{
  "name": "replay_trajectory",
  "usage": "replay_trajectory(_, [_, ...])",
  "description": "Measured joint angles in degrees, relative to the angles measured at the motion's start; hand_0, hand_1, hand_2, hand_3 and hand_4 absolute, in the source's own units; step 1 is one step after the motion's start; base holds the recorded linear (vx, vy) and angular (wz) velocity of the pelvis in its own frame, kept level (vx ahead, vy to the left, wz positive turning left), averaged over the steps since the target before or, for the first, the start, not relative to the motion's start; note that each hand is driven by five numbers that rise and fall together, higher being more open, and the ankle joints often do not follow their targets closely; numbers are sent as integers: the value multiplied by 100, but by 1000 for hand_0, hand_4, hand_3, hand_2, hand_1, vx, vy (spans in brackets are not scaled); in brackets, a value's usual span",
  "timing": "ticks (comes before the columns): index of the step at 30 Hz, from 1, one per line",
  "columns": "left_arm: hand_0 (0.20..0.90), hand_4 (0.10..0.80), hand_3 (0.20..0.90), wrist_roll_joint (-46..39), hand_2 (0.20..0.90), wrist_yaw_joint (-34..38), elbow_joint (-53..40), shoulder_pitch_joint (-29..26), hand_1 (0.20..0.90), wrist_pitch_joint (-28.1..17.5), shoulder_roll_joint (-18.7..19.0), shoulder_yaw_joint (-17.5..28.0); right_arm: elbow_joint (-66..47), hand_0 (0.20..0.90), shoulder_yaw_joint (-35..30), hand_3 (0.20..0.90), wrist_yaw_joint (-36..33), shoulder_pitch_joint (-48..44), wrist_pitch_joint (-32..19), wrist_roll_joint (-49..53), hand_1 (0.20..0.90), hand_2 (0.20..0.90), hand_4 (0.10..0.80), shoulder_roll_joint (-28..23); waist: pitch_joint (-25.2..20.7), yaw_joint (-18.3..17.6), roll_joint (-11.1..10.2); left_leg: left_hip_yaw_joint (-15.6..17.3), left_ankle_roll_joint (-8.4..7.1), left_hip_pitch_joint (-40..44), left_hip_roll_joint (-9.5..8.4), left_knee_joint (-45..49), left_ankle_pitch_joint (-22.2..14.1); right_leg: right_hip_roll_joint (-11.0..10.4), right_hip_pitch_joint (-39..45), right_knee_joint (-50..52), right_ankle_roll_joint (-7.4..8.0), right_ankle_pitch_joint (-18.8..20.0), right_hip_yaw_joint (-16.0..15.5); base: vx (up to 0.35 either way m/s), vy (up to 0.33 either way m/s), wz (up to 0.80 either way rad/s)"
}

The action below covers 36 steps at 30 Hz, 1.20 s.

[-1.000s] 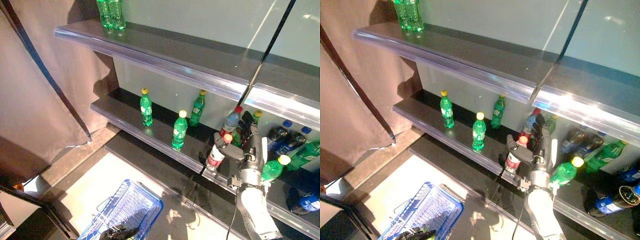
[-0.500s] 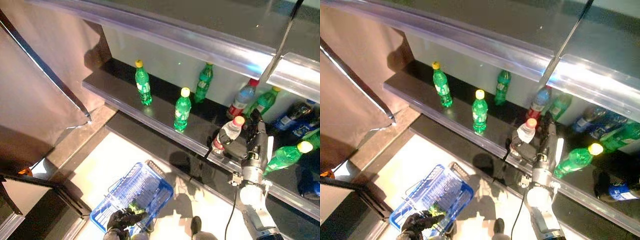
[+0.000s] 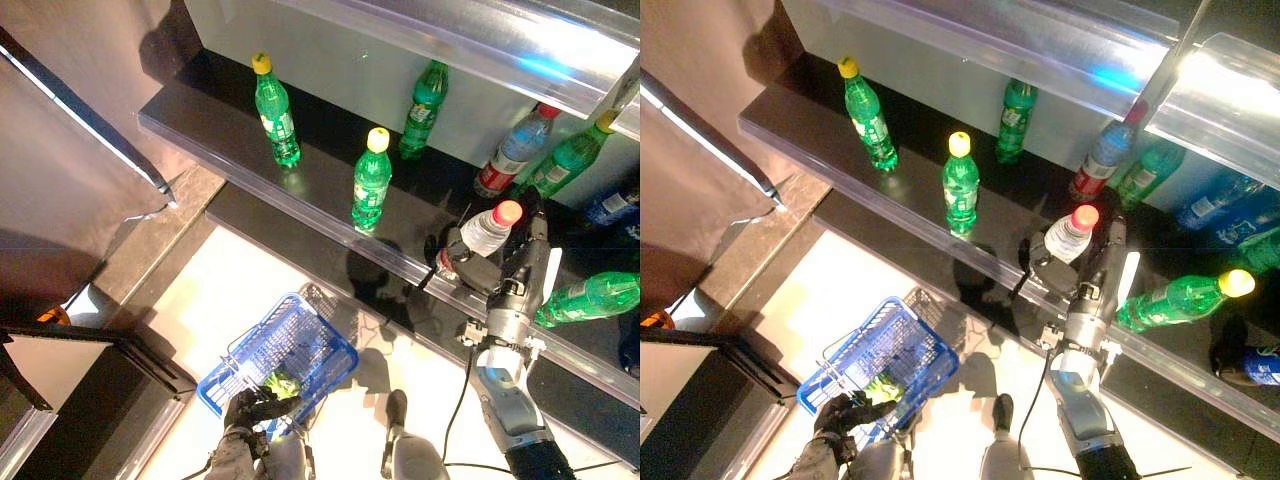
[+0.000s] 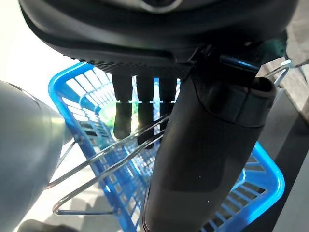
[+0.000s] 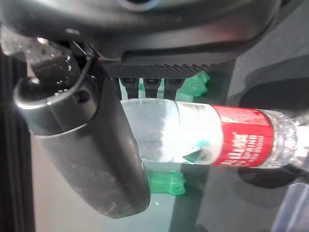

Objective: Pick up the drink and place into the basket.

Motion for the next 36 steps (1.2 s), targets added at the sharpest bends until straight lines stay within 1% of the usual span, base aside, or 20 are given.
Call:
replay_trajectory(3, [300,100,200,0,300,49,-29,-202,300,-19,6,-53,247,900,7,900,-7,-318,2,-102,900,900,800,3,209,22,24,-10,1,-163,-4,126,0,-12,-133,64,-12,30,6,-88,6,1])
replay_trajectory(7, [300,100,200,-4,300,47,-112,-330,300,-66,9,-130,446,900,-8,900,-9,-700,4,-109,900,900,800,2,419,13,60,-7,28,-281,-25,200,19,-51,-287,199,-12,31,30,-60,10,-2])
replay_trajectory(11, [300,100,200,-13,300,44,-112,-448,300,-65,22,-139,539,900,-16,900,-59,-945,7,-110,900,900,800,15,450,24,70,-14,35,-460,-35,302,23,-68,-438,258,-15,46,39,-32,7,0])
replay_trajectory(13, [300,100,200,-19,300,44,-113,-519,300,-57,34,-148,770,900,-60,900,-62,-1182,24,-100,900,900,800,16,552,48,83,-11,45,-467,-38,317,30,-75,-474,314,-19,49,57,0,0,0])
replay_trajectory(19, [300,100,200,-129,300,43,-160,-557,300,-67,40,-241,1128,900,-169,900,-84,-1377,22,94,900,900,800,11,622,166,134,-15,53,-533,-48,360,35,-90,-531,350,-19,50,58,0,0,0])
replay_trajectory(20, [300,100,200,-136,300,44,-174,-569,300,-80,47,-238,1132,853,-200,845,-85,-1438,23,147,853,853,745,11,629,169,142,-18,53,-596,-51,388,35,-97,-596,378,-19,50,59,2,-7,4])
replay_trajectory(21, [300,100,200,-139,300,43,-182,-605,300,-78,49,-244,1134,300,-242,200,-87,-1481,22,147,300,300,100,7,645,174,165,-33,60,-647,-57,417,40,-105,-638,400,-20,51,54,6,-7,4])
replay_trajectory(24, [300,100,200,-207,300,41,-180,-662,300,-61,48,-273,1357,300,-327,200,-101,-1684,35,155,300,300,100,1,680,180,184,-36,76,-652,-74,416,51,-123,-647,412,-13,59,53,1,-1,1])
replay_trajectory(27, [300,100,200,-234,300,44,-182,-663,300,-61,51,-310,1359,300,-348,200,-103,-1731,115,214,300,300,100,-7,685,208,189,-38,81,-652,-82,416,55,-131,-647,412,-9,62,52,0,0,0])
replay_trajectory(36, [300,100,200,-252,300,36,-228,-670,300,-62,53,-347,1500,300,-297,200,-52,-1891,117,322,300,300,100,-6,688,337,192,-43,97,-655,-104,412,65,-152,-653,421,0,67,51,0,0,0])
